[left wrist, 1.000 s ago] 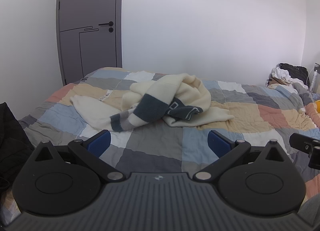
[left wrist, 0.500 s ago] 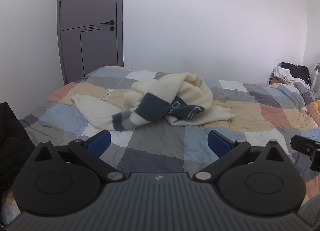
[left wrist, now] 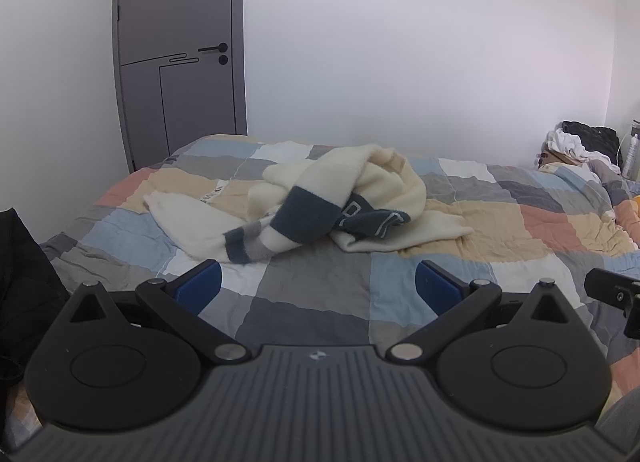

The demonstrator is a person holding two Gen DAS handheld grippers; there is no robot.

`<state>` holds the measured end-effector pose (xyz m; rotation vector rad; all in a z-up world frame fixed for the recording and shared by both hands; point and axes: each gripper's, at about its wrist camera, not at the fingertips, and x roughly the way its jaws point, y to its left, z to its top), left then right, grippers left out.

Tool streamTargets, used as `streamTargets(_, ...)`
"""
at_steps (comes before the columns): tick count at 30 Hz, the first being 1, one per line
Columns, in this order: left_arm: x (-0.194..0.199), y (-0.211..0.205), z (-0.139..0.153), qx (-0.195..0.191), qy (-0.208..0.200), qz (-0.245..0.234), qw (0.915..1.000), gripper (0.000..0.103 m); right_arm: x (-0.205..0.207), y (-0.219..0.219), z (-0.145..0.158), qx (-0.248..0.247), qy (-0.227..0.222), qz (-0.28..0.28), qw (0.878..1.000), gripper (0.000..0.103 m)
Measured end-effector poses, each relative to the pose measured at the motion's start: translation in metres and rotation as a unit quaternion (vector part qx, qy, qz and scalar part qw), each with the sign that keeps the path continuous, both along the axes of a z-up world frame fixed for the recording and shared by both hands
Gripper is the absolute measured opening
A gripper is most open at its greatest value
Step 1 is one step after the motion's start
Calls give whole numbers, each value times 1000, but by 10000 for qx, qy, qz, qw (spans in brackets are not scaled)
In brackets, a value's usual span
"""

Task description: Fold large clothes

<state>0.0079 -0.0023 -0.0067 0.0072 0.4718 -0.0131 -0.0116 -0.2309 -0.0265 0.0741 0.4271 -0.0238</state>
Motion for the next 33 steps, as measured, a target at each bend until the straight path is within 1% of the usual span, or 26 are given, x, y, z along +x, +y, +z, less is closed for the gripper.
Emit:
streamTargets(11,2,0,0,17,-14,3,10000,103,0,1,0,1,48,46,10000,103)
streamTargets(16,8,5,1,-123,-18,-46,9999,103,3,2,0,6,45,115,9999,103)
streamTargets(21,21,8,8,-157,-9,-81,9998,103,9,1,4,97,-59,87,9999,103)
streamTargets(24,31,11,12,-157,-18,-71,9999,103,19,1,8,106,-35,100,9999,103)
streamTargets(28,49,11,14,-94,21,-50,9999,103,34,4,11,89,-59,138,9998,103)
streamTargets(33,79,16,11,-188,145,-47,9997,103,58,4,11,188,-5,190,9996,103)
